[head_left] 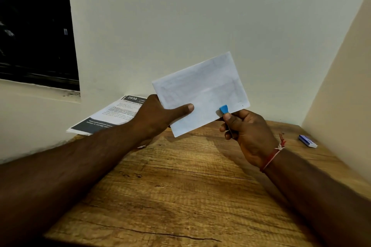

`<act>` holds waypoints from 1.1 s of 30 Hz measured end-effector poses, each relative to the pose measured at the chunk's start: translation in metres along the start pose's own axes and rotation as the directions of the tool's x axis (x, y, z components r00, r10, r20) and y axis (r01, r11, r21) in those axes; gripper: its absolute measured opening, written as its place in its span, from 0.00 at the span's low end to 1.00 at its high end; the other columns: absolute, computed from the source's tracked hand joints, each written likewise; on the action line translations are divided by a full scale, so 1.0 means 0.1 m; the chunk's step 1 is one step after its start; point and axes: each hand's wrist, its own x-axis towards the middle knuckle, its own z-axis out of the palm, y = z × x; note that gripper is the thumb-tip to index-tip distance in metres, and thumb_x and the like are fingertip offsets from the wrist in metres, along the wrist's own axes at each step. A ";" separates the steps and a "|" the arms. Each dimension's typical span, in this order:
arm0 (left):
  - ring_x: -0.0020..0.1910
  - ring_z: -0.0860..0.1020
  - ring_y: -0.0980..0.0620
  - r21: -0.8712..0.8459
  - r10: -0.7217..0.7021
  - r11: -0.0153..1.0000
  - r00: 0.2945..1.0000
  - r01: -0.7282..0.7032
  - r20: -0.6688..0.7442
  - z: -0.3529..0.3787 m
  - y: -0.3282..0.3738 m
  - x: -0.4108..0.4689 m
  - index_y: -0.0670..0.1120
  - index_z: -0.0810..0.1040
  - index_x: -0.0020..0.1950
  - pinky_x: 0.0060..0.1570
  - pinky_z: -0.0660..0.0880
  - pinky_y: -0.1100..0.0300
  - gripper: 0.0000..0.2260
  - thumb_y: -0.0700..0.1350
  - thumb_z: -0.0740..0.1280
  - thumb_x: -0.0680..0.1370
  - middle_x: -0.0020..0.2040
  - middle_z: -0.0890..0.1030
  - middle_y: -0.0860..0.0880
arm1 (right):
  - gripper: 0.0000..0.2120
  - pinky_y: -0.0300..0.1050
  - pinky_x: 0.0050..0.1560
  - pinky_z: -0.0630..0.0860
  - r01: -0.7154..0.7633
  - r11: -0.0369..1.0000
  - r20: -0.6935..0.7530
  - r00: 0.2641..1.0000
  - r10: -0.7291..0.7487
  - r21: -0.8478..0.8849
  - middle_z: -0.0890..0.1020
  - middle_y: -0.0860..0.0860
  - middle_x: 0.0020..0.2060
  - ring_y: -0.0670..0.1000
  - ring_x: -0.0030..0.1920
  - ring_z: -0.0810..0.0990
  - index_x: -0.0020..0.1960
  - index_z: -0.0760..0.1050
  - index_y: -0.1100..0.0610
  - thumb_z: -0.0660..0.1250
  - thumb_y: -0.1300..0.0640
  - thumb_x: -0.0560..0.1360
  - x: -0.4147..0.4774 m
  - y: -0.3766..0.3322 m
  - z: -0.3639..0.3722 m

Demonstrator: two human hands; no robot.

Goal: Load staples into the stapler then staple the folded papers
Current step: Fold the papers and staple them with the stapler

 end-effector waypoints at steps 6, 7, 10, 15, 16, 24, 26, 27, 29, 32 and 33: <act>0.62 0.90 0.45 0.047 -0.004 0.999 1.000 0.005 -0.022 0.01 0.01 0.00 0.49 0.86 0.69 0.63 0.86 0.32 0.27 0.53 0.87 0.73 0.62 0.91 0.48 | 0.09 0.45 0.40 0.78 -0.016 0.999 -0.007 1.000 0.017 0.042 0.89 0.49 0.43 0.49 0.40 0.84 0.61 0.84 0.64 0.71 0.61 0.84 -0.01 0.02 0.02; 0.62 0.90 0.45 0.039 -0.003 0.999 1.000 0.004 -0.027 0.01 0.00 0.00 0.49 0.86 0.68 0.64 0.85 0.32 0.25 0.52 0.87 0.74 0.62 0.91 0.48 | 0.10 0.45 0.42 0.79 -0.031 0.997 0.035 0.999 0.029 0.078 0.90 0.48 0.45 0.48 0.42 0.84 0.62 0.84 0.64 0.71 0.61 0.84 -0.03 0.01 0.02; 0.60 0.90 0.49 0.053 0.005 0.999 0.997 -0.001 -0.078 -0.02 0.01 0.02 0.47 0.87 0.67 0.64 0.87 0.41 0.23 0.50 0.87 0.75 0.60 0.91 0.49 | 0.12 0.46 0.45 0.81 -0.073 0.989 0.150 0.987 0.054 0.126 0.91 0.49 0.49 0.49 0.46 0.84 0.65 0.83 0.64 0.70 0.60 0.84 -0.03 0.00 0.00; 0.43 0.87 0.69 0.242 0.060 0.970 0.977 -0.009 -0.204 -0.13 0.06 0.08 0.51 0.87 0.58 0.38 0.79 0.72 0.15 0.52 0.85 0.75 0.52 0.90 0.55 | 0.13 0.31 0.48 0.79 0.255 0.764 0.257 0.959 -0.120 -0.593 0.89 0.41 0.50 0.40 0.48 0.86 0.60 0.84 0.41 0.78 0.57 0.80 -0.05 0.07 -0.02; 0.43 0.87 0.69 0.249 0.058 0.968 0.974 -0.002 -0.219 -0.15 0.06 0.10 0.50 0.87 0.59 0.37 0.79 0.73 0.16 0.52 0.85 0.75 0.54 0.90 0.54 | 0.12 0.27 0.48 0.76 0.302 0.663 0.309 0.945 -0.111 -0.685 0.88 0.38 0.50 0.37 0.49 0.85 0.59 0.85 0.40 0.79 0.55 0.80 -0.07 0.08 -0.01; 0.49 0.88 0.62 0.263 0.047 0.965 0.972 0.015 -0.229 -0.11 0.06 0.07 0.49 0.87 0.64 0.40 0.81 0.69 0.21 0.54 0.85 0.75 0.55 0.90 0.54 | 0.17 0.35 0.53 0.74 0.273 0.541 0.340 0.940 0.024 -0.795 0.85 0.38 0.55 0.37 0.55 0.81 0.65 0.85 0.40 0.81 0.46 0.77 -0.13 0.10 0.06; 0.45 0.87 0.67 0.249 0.047 0.968 0.978 0.005 -0.203 -0.08 0.08 0.04 0.48 0.86 0.64 0.38 0.79 0.73 0.18 0.50 0.84 0.76 0.54 0.89 0.55 | 0.18 0.29 0.48 0.76 0.169 0.725 0.238 0.971 -0.007 -0.668 0.88 0.41 0.53 0.40 0.52 0.85 0.64 0.85 0.41 0.82 0.45 0.76 -0.15 0.09 0.09; 0.46 0.88 0.66 0.222 0.045 0.975 0.980 -0.001 -0.193 -0.06 0.08 0.03 0.48 0.86 0.65 0.40 0.81 0.71 0.19 0.49 0.84 0.77 0.55 0.90 0.54 | 0.16 0.28 0.47 0.76 0.108 0.831 0.170 0.985 -0.016 -0.546 0.90 0.43 0.51 0.41 0.51 0.87 0.63 0.86 0.43 0.81 0.45 0.76 -0.15 0.07 0.11; 0.53 0.90 0.58 0.166 0.032 0.986 0.985 -0.003 -0.169 -0.02 0.06 0.00 0.48 0.86 0.67 0.51 0.87 0.59 0.22 0.49 0.86 0.76 0.58 0.91 0.52 | 0.15 0.36 0.51 0.80 0.015 0.958 0.070 0.998 0.005 -0.288 0.92 0.47 0.51 0.45 0.53 0.88 0.60 0.88 0.50 0.79 0.44 0.76 -0.11 0.00 0.15; 0.60 0.90 0.51 0.120 0.020 0.993 0.994 -0.007 -0.110 0.01 0.04 -0.01 0.50 0.86 0.69 0.64 0.87 0.43 0.25 0.49 0.87 0.75 0.61 0.91 0.51 | 0.19 0.50 0.55 0.83 -0.091 0.994 0.011 0.996 0.090 0.060 0.92 0.54 0.49 0.56 0.54 0.88 0.55 0.88 0.59 0.80 0.45 0.73 -0.11 -0.03 0.18; 0.59 0.90 0.53 0.132 0.029 0.991 0.995 -0.017 -0.092 0.03 0.04 -0.02 0.50 0.86 0.70 0.64 0.87 0.44 0.25 0.48 0.86 0.75 0.61 0.91 0.52 | 0.16 0.51 0.53 0.84 -0.101 0.985 -0.015 0.994 0.104 0.140 0.91 0.56 0.46 0.57 0.52 0.87 0.53 0.88 0.61 0.80 0.49 0.74 -0.12 -0.03 0.19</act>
